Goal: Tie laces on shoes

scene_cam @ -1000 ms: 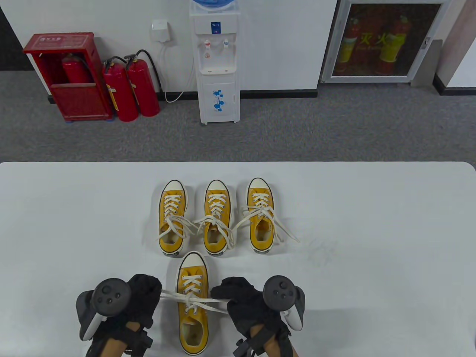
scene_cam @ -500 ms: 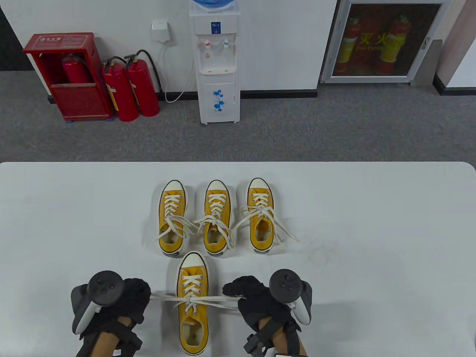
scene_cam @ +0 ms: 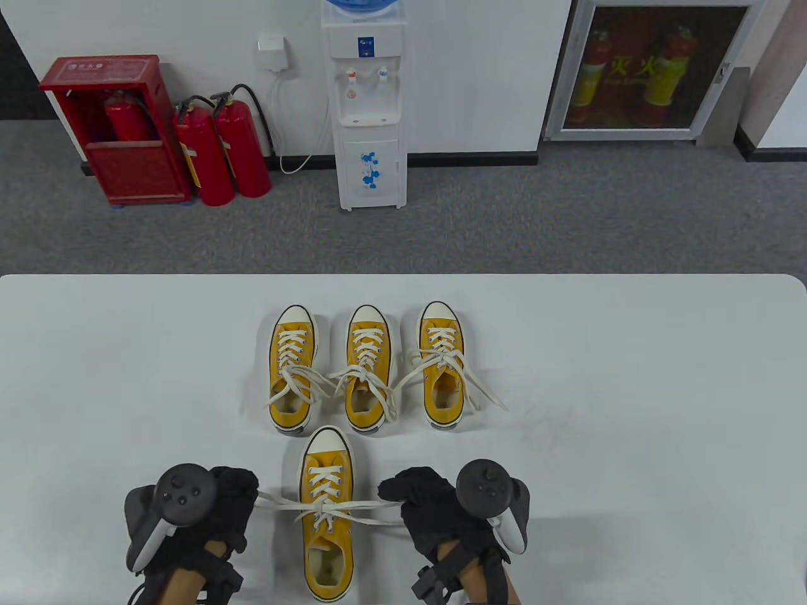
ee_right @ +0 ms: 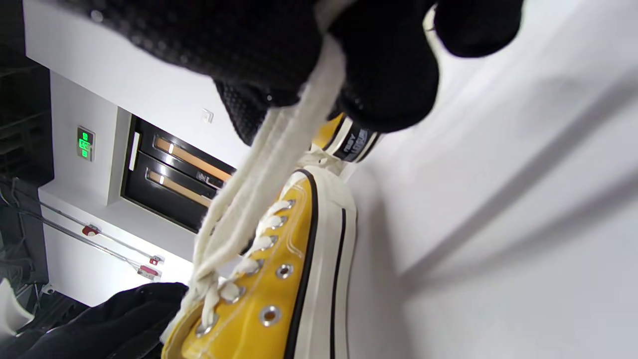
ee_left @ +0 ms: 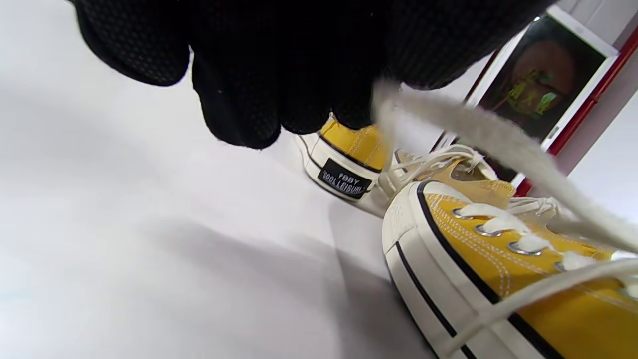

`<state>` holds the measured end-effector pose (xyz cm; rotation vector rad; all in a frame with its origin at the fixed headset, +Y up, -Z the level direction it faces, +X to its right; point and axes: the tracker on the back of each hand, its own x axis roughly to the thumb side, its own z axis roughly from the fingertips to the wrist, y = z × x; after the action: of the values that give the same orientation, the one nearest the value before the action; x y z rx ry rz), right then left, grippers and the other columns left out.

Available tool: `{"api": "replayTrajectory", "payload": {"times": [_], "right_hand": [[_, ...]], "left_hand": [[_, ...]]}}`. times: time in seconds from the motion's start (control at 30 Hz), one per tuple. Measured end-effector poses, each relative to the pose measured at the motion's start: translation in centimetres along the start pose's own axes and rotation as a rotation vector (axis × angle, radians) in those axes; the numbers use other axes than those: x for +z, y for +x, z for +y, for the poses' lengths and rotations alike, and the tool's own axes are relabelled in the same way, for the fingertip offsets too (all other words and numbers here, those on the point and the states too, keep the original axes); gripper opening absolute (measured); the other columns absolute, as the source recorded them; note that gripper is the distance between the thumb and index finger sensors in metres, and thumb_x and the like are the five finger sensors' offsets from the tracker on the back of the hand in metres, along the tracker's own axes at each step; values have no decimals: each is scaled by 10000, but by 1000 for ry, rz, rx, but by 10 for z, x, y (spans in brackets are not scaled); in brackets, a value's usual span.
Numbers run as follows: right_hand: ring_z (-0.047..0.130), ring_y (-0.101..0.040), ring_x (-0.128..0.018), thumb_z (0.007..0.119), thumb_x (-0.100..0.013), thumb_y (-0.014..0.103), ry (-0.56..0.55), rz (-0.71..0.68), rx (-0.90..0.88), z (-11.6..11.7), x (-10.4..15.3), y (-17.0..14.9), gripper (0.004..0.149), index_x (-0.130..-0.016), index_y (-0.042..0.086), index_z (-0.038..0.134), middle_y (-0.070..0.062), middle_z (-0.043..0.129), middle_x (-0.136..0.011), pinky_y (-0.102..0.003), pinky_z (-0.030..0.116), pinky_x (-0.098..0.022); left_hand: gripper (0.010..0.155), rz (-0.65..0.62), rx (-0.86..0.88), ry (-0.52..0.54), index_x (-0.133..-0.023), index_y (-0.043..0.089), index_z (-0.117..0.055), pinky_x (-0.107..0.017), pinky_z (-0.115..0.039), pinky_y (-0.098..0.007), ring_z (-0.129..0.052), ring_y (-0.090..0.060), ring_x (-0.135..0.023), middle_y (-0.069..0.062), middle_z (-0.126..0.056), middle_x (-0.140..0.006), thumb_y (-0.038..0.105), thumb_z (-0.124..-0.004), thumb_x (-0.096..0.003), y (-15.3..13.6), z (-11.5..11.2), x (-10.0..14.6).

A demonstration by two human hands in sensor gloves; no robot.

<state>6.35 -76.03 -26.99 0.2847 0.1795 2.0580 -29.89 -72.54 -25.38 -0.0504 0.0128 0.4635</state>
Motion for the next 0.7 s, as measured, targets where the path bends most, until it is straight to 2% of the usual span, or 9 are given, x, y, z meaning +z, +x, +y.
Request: {"api": "replayTrajectory", "payload": {"times": [0.1,0.3,0.5,0.7], "right_hand": [[851,-300,-743,828,-442,204,-37,-32,28,1,3,6,439,-876,172,886,-74,729,-971,-667,510,-679],[749,-359,-899,842,-455,342,-89,-100,154,11,8,19,520,-947,179,805,-73,667,-1023,-693,449,-697],[762,-357,-886,844,-440,468,-28,-124,273,30,9,28,640,-1001,183,727,-80,651,-1035,-686,469,-689],[835,-320,-784,833,-409,585,51,-86,328,52,6,29,774,-1038,169,657,-95,674,-1014,-649,537,-667]], "left_hand": [[530,-47,8,42,-951,232,-803,-656,-673,-660,-949,-379,-801,-129,-821,-1025,487,-782,-486,6,4,4],[645,-145,-9,79,-1039,263,-691,-717,-562,-702,-812,-411,-962,-130,-683,-1128,567,-759,-475,21,4,11],[753,-216,-72,50,-1111,283,-556,-745,-446,-739,-603,-455,-1099,-144,-493,-1213,628,-728,-465,34,0,16],[800,-241,-111,11,-1136,290,-493,-749,-386,-754,-498,-482,-1138,-144,-409,-1242,655,-714,-459,40,-6,17]]}}
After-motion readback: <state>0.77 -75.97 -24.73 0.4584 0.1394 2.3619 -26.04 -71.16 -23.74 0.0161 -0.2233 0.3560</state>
